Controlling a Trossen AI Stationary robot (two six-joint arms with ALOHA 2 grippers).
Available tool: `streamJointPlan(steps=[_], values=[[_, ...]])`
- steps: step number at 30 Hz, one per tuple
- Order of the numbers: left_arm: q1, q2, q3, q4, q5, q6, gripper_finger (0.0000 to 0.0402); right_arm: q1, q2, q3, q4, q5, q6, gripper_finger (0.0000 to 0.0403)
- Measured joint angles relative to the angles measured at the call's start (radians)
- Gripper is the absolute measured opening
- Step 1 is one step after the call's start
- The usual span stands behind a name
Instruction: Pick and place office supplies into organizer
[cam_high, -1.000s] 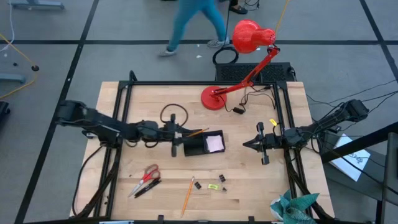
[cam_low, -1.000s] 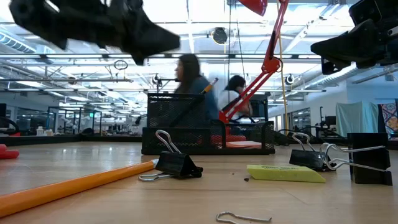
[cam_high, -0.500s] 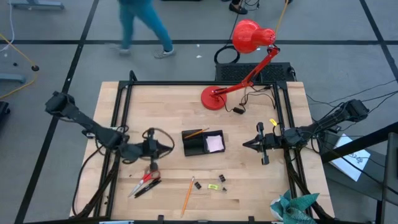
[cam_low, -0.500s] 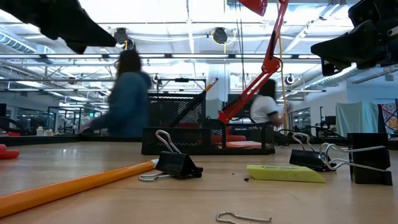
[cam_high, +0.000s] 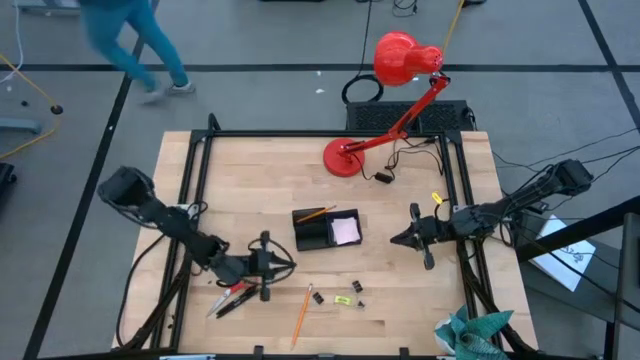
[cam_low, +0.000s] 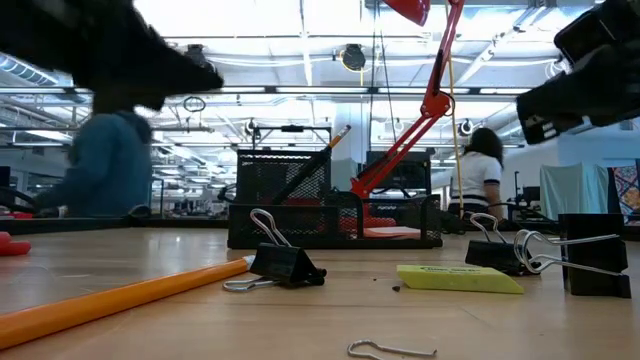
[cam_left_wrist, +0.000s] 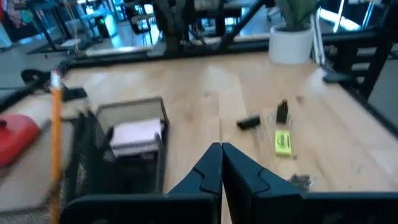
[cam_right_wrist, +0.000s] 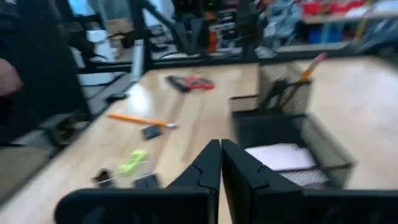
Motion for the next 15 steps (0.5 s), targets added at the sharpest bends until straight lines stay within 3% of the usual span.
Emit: streamJointPlan(steps=[3,7,15], values=[[0.019,0.076,0.0,0.032,0.0,-0.019,0.0019,0.035,0.039,0.017,0.0,-0.004,0.074,0.0036],[0.057,0.117,0.0,0.029,0.001,-0.08,0.0007,0.116,0.132,0.068,0.001,0.066,0.11,0.009],[0.105,0.111,0.0,0.035,0.001,-0.099,0.002,0.259,0.408,0.317,-0.012,0.221,0.037,0.0179]])
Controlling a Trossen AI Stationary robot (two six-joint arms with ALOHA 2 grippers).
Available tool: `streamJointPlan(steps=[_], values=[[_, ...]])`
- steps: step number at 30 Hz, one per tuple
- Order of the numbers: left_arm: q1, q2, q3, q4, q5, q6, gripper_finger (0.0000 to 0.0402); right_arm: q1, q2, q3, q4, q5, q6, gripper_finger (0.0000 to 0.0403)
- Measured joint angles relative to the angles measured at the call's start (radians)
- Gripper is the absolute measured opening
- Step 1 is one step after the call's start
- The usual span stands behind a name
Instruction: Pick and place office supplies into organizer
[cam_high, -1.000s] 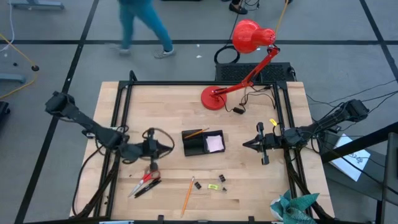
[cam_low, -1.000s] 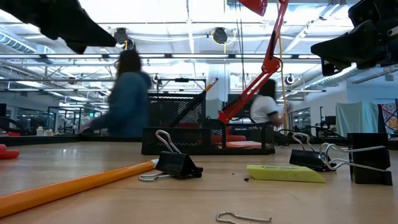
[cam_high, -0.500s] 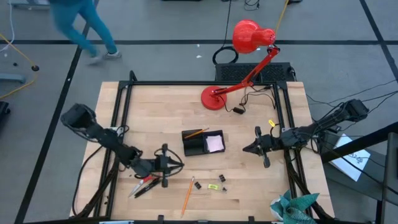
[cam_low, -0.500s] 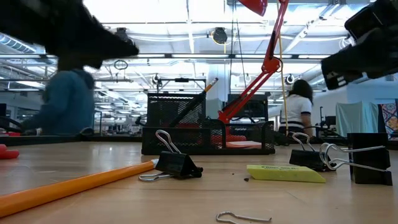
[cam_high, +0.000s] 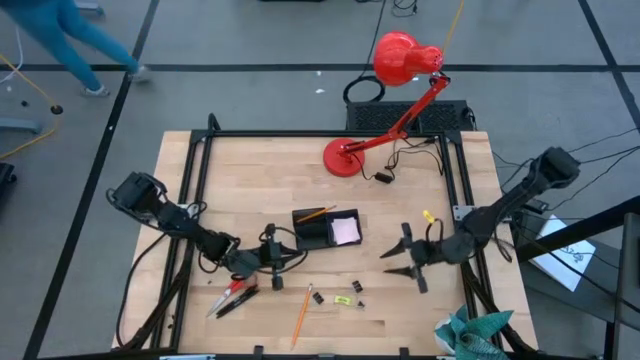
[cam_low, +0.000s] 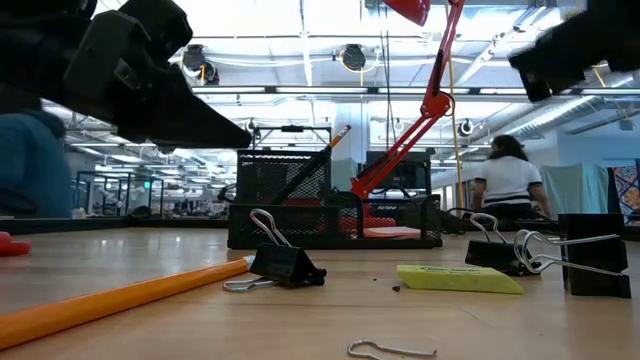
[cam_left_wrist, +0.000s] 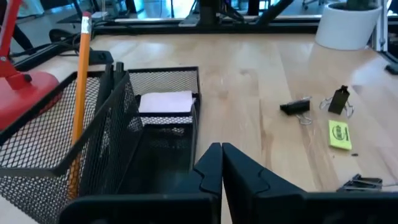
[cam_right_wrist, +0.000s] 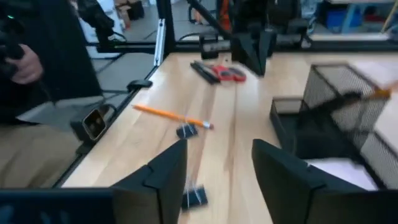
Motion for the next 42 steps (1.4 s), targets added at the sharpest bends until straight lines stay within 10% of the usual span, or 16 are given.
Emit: streamJointPlan(steps=[18,42], values=[[0.0,0.0,0.0,0.002,0.0,0.043,0.0022,0.051,0.59,0.386,-0.203,0.223,0.236,0.0182],[0.0,0.0,0.0,0.003,-0.002,0.052,0.0024,0.069,0.722,0.494,-0.316,0.191,0.389,0.018]])
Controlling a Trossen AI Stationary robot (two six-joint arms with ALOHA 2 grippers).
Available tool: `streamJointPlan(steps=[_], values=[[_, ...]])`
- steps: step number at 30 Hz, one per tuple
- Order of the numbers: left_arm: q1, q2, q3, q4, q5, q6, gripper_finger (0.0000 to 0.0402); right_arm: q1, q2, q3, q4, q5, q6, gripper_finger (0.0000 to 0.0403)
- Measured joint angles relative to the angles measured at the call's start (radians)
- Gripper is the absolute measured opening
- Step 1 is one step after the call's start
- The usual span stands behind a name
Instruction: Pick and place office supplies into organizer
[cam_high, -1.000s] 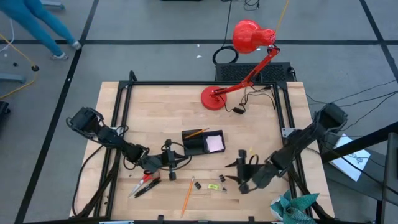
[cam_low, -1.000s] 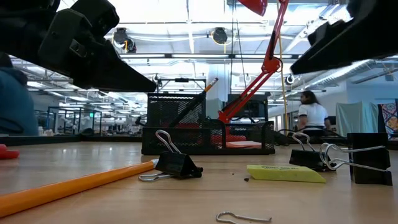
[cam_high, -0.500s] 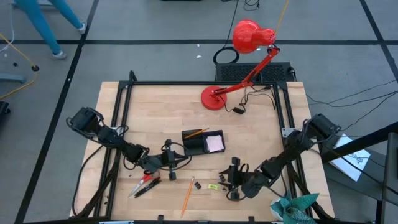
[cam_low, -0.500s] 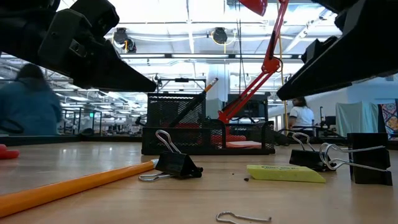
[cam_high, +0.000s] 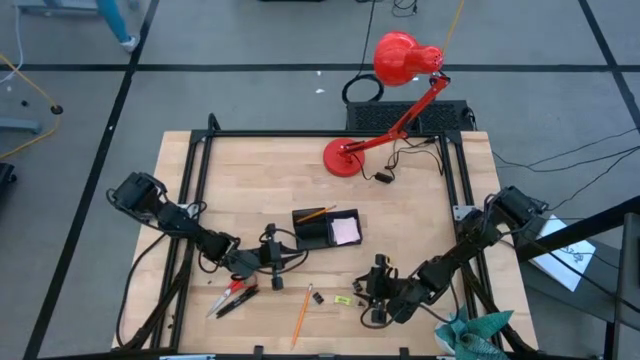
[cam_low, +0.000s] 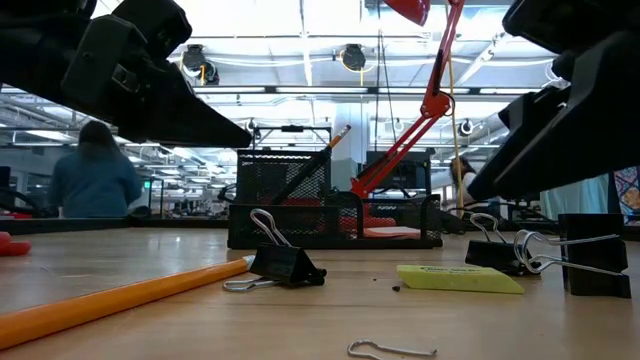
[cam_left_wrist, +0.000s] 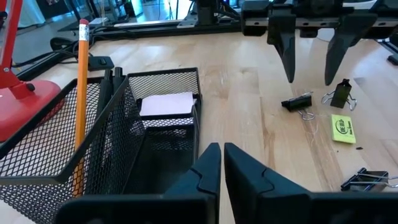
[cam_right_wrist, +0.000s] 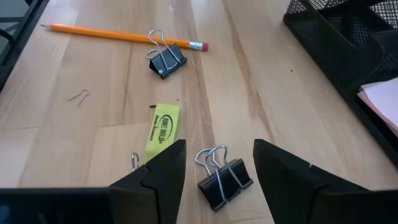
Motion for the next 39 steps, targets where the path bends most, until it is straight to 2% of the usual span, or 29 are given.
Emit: streamJointPlan(steps=[8,19,29,33,39], values=[[0.0,0.0,0.0,0.0,0.0,0.001,0.0003,0.0,0.004,0.0,0.0,-0.002,0.019,0.018],[0.0,0.0,0.0,0.0,0.0,0.0,0.0031,-0.006,0.074,0.0,0.001,0.0,0.035,0.018],[0.0,0.0,0.0,0.0,-0.001,0.001,0.0005,-0.015,0.074,-0.001,0.01,-0.001,0.034,0.0179],[0.0,0.0,0.0,0.0,0.0,0.001,0.0008,-0.014,0.075,-0.001,0.011,-0.004,0.034,0.0153],[0.0,0.0,0.0,0.0,-0.001,-0.001,0.0031,-0.014,0.074,-0.001,0.018,0.001,0.033,0.0063]])
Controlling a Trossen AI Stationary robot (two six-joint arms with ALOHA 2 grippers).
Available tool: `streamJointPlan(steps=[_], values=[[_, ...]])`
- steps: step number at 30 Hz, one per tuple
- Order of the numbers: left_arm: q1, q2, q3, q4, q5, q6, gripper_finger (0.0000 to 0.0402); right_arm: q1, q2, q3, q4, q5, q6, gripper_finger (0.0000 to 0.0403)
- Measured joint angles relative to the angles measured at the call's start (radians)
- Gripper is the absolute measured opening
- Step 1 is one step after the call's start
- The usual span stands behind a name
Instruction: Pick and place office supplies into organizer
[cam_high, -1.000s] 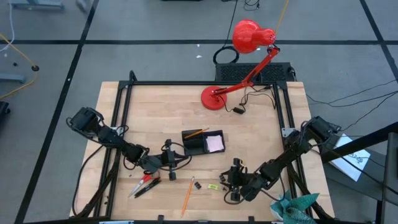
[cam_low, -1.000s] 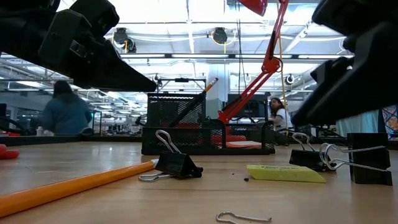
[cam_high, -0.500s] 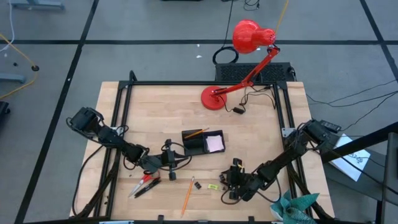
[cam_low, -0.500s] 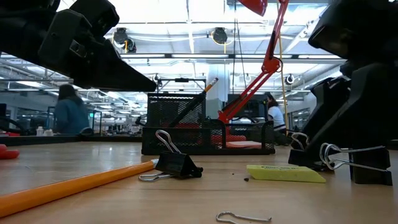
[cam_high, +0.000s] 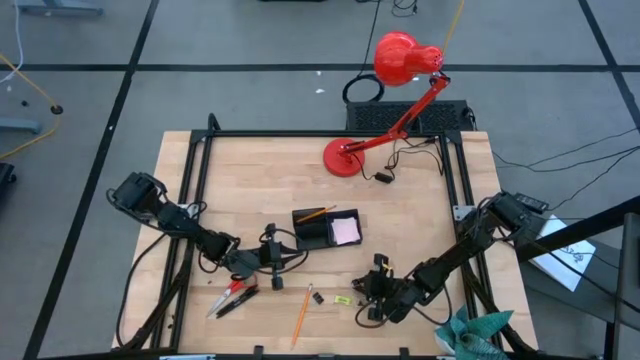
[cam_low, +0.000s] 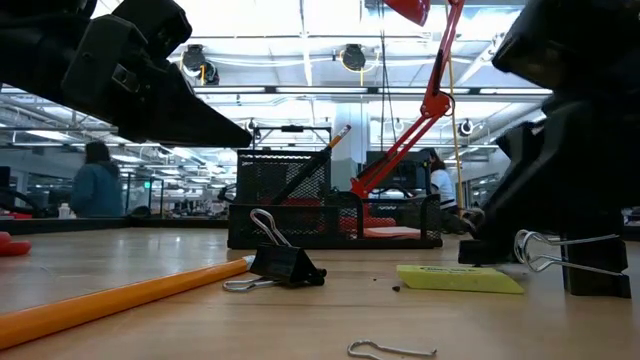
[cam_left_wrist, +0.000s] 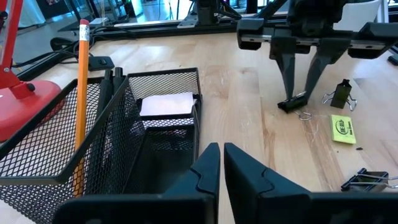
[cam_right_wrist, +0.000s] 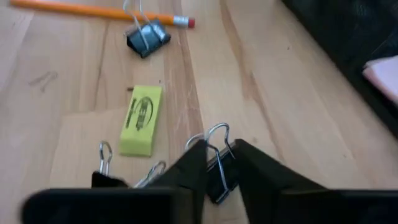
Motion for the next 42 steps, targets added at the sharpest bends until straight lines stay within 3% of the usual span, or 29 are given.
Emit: streamJointPlan(steps=[4,17,25,30,42], values=[[0.0,0.0,0.0,0.0,0.0,0.0,0.0035,0.0,-0.003,0.002,0.013,0.019,-0.02,0.0008],[-0.023,0.0,0.001,0.06,0.0,0.094,0.0035,-0.043,-0.041,-0.001,0.127,0.03,-0.237,0.0002],[-0.041,0.0,0.001,0.073,0.0,0.149,0.0035,-0.147,-0.096,0.0,0.278,0.049,-0.458,0.0001],[-0.059,0.0,0.001,0.102,0.0,0.196,0.0035,-0.263,-0.095,0.0,0.358,-0.088,-0.517,0.0001],[-0.076,0.0,0.001,0.113,0.0,0.245,0.0035,-0.379,-0.064,0.004,0.398,-0.214,-0.599,0.0]])
